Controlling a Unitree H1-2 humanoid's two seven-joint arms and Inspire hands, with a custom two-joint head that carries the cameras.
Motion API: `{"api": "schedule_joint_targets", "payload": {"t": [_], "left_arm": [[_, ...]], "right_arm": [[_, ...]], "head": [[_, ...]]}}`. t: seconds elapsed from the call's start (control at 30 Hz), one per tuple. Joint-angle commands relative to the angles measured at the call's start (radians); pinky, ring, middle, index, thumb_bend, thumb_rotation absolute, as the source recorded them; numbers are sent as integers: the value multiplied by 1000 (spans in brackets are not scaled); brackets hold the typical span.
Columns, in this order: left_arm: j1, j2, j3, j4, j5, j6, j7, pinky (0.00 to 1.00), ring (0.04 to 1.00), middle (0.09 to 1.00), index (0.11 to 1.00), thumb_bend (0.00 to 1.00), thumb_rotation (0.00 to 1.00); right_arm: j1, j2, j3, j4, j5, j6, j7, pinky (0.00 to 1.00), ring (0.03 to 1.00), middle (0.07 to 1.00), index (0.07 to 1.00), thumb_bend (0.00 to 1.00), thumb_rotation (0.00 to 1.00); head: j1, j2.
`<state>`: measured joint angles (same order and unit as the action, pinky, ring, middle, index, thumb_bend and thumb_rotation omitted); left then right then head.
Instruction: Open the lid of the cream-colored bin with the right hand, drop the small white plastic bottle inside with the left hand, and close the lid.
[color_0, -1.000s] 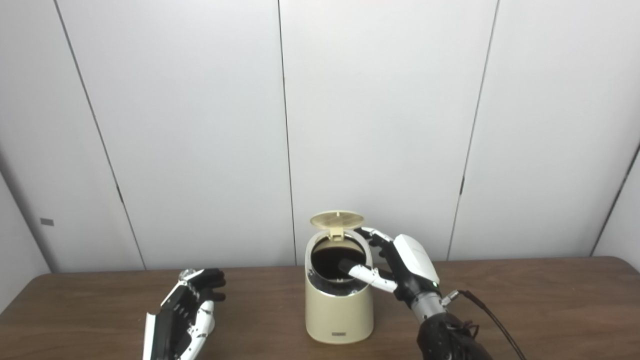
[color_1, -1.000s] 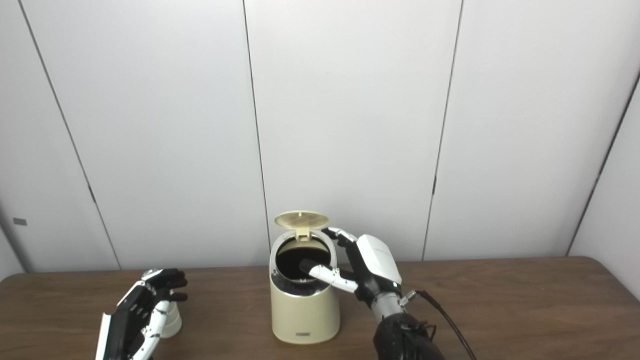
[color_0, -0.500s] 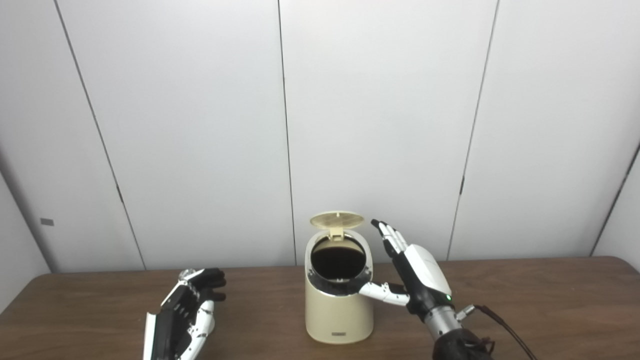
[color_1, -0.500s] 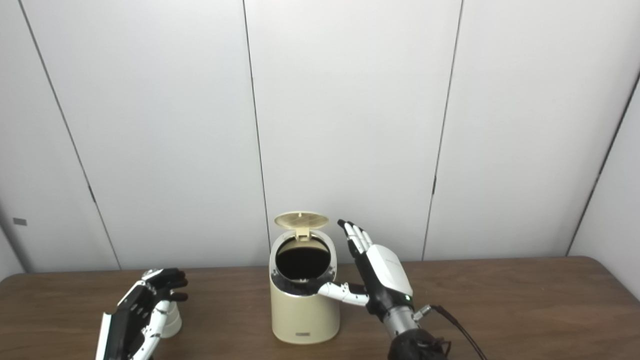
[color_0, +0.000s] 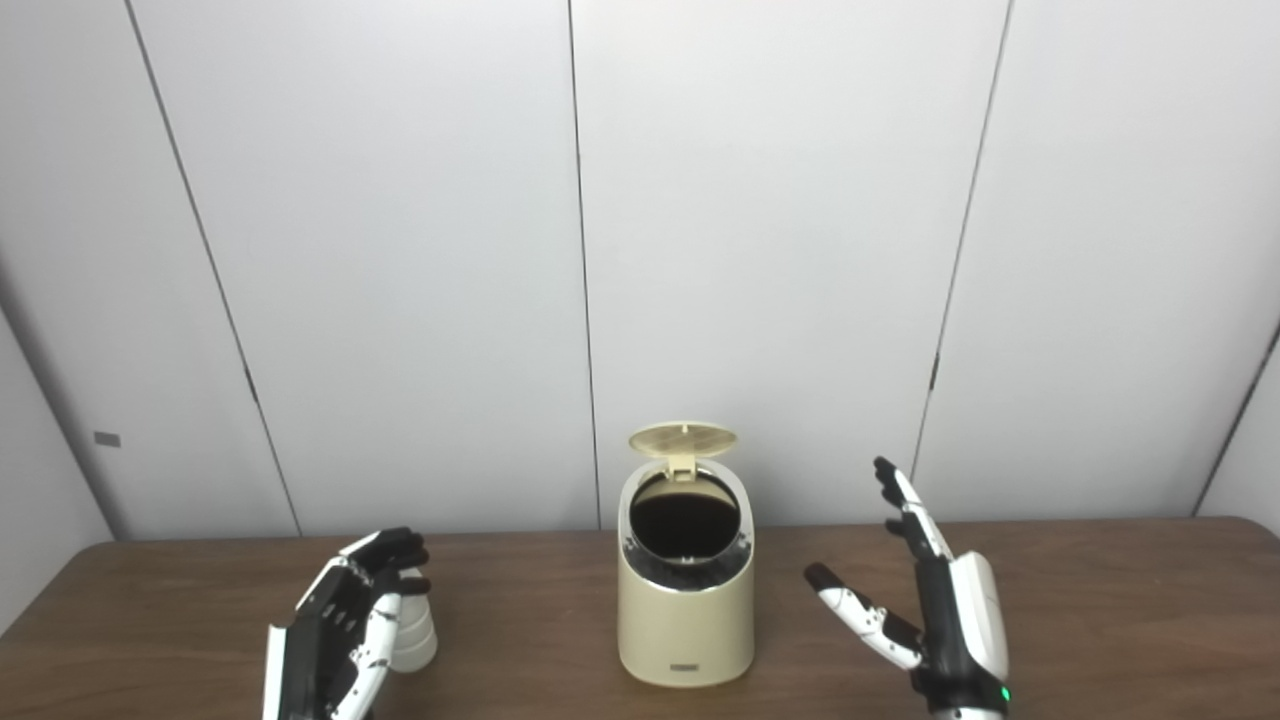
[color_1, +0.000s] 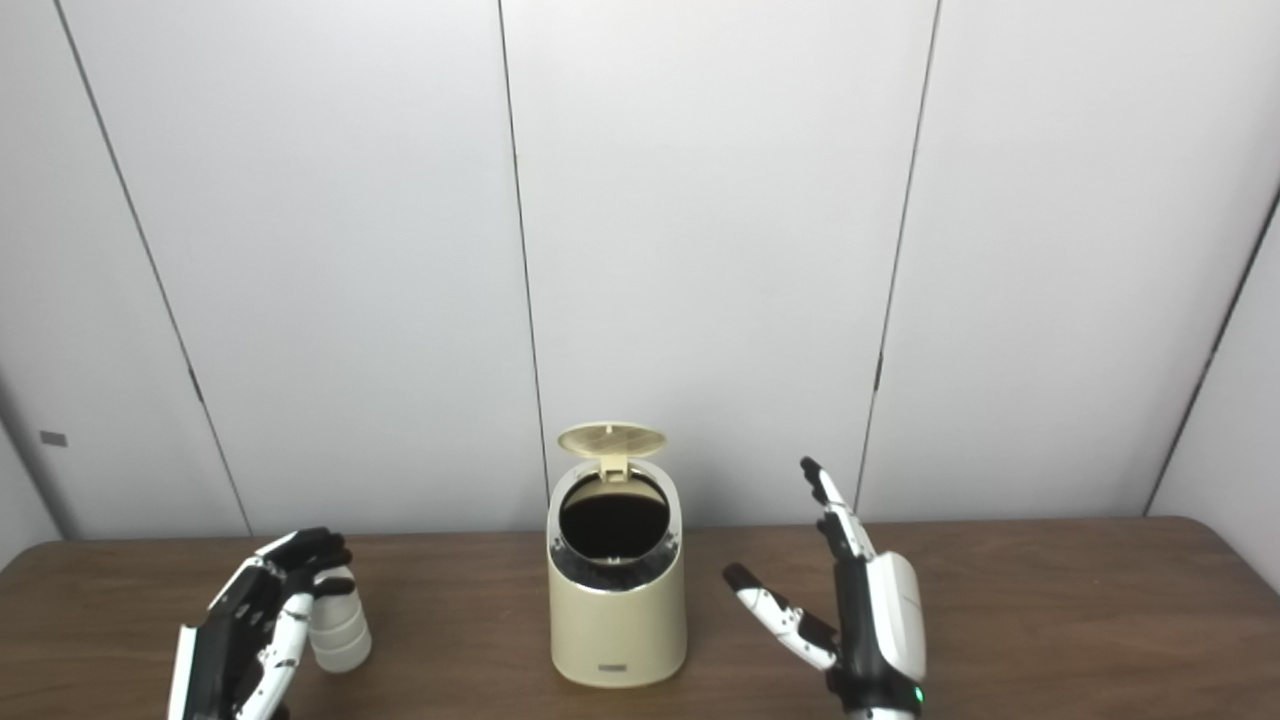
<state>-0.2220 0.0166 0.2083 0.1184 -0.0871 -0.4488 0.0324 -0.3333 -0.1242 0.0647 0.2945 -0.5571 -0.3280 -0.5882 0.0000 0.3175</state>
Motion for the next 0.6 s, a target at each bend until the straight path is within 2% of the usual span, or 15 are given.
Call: {"api": "schedule_joint_targets", "payload": {"t": [0.0,0.07,0.1,0.13,0.23,0.3,0.37,0.43,0.5,0.57], "left_arm": [[-40,4,9,-65,29,-21,18,592,689,707,691,325,351],[-33,18,13,-92,94,-21,58,574,675,700,684,392,282],[-27,25,15,-107,111,-21,73,570,669,696,678,448,255],[-21,30,18,-125,116,-21,82,566,665,694,672,515,222],[-5,50,32,-179,149,-21,134,549,649,686,669,630,167],[6,69,36,-206,181,-21,171,547,656,698,692,655,167],[18,86,59,-228,214,-21,202,578,685,722,729,730,192],[25,98,75,-234,216,-8,211,605,706,736,752,790,199],[29,113,85,-232,191,32,199,721,803,816,838,884,191],[30,124,89,-227,196,94,193,776,849,854,880,924,200]], "right_arm": [[7,-32,-14,-7,7,-127,-55,548,697,749,800,212,270],[46,-50,-6,-1,28,-141,-78,455,602,676,783,233,217],[60,-56,-3,5,31,-141,-85,443,589,680,778,247,198],[74,-56,-5,12,34,-141,-77,483,622,709,769,264,159],[104,-55,-9,16,39,-130,-30,617,731,778,773,276,330],[112,-55,-9,17,36,-130,-20,659,759,783,768,287,360],[116,-51,-11,24,39,-133,-12,664,766,787,771,292,328],[118,-47,-11,24,42,-128,-1,658,765,789,773,295,340],[118,-39,-11,17,49,-119,19,671,775,800,781,277,367],[117,-35,-11,10,58,-116,38,682,781,803,785,273,389]], "head": [[3,-5],[7,-14],[9,-18],[12,-21],[28,-26],[38,-27],[49,-32],[55,-35],[62,-37],[67,-32]]}}
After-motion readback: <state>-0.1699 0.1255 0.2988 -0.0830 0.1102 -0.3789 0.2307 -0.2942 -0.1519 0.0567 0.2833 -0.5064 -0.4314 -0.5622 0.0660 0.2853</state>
